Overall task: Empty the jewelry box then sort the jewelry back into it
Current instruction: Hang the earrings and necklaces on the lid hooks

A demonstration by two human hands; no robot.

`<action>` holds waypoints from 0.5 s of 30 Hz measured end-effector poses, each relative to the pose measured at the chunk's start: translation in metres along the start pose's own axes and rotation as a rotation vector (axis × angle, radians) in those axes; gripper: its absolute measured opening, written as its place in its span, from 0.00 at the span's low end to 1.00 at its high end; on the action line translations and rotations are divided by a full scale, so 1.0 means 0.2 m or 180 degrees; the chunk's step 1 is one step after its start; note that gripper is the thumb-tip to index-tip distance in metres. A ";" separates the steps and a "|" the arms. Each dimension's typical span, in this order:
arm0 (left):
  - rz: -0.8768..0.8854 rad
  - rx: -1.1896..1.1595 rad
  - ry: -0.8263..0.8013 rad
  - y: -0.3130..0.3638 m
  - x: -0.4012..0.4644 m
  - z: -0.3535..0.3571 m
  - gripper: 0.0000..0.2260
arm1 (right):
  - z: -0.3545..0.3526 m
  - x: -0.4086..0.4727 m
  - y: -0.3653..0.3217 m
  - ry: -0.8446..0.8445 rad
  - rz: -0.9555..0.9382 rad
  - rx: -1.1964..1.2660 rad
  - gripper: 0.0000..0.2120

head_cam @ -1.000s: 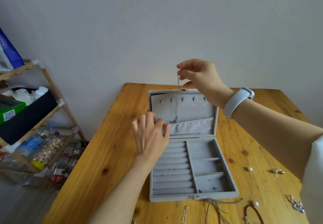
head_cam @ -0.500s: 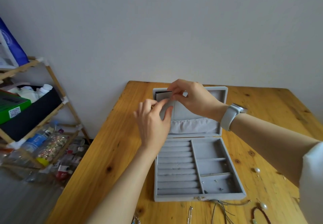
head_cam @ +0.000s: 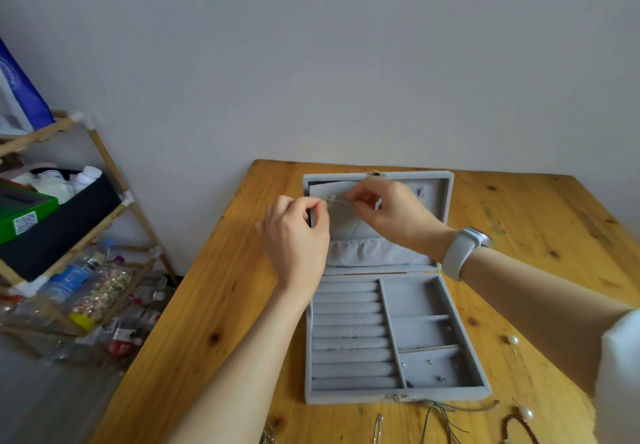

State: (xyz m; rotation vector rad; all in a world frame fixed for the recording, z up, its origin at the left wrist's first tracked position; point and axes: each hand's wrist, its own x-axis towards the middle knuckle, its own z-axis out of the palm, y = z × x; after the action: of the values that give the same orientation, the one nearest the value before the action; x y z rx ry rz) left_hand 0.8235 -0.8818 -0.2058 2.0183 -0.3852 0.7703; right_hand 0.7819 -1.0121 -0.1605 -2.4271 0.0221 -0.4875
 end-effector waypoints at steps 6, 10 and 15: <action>-0.0334 0.0055 0.0106 0.02 0.00 0.01 0.04 | 0.07 0.01 0.01 0.0743 0.0142 -0.0091 0.07; -0.0481 0.0082 0.0163 0.04 0.01 0.02 0.05 | 0.15 0.00 0.01 0.1175 0.0151 -0.0391 0.07; -0.0407 0.0189 0.0219 0.02 0.00 0.04 0.06 | 0.19 0.02 -0.04 0.1502 0.0501 -0.0712 0.09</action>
State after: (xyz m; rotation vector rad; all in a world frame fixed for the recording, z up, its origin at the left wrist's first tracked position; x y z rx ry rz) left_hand 0.8232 -0.8909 -0.2062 2.0440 -0.1937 0.7770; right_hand 0.7992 -0.9837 -0.1826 -2.4396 0.4878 -1.0172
